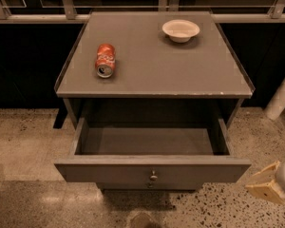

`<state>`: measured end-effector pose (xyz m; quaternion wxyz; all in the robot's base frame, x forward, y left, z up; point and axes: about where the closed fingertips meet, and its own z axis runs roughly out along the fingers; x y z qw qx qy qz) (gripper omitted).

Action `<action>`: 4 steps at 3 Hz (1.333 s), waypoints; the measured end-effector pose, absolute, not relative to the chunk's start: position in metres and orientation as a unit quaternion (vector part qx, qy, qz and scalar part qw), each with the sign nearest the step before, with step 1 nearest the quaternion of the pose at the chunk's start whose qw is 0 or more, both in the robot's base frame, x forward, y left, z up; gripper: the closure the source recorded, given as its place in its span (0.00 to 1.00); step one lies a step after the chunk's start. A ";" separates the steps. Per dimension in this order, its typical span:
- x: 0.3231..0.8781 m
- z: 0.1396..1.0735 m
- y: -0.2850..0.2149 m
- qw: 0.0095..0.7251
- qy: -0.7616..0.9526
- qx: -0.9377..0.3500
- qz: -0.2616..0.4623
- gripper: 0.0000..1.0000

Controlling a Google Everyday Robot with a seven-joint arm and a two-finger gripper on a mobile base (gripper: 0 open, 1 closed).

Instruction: Close top drawer

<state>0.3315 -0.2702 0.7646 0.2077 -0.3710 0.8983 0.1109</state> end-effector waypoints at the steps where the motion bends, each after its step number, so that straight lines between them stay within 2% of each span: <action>1: 0.339 0.746 -0.276 0.220 0.898 -0.360 0.125 1.00; 4: 0.410 0.641 -0.294 0.241 0.897 -0.323 0.180 1.00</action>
Offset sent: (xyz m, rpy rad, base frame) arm 0.0410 -0.0398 -0.1101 0.1828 -0.0167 -0.1368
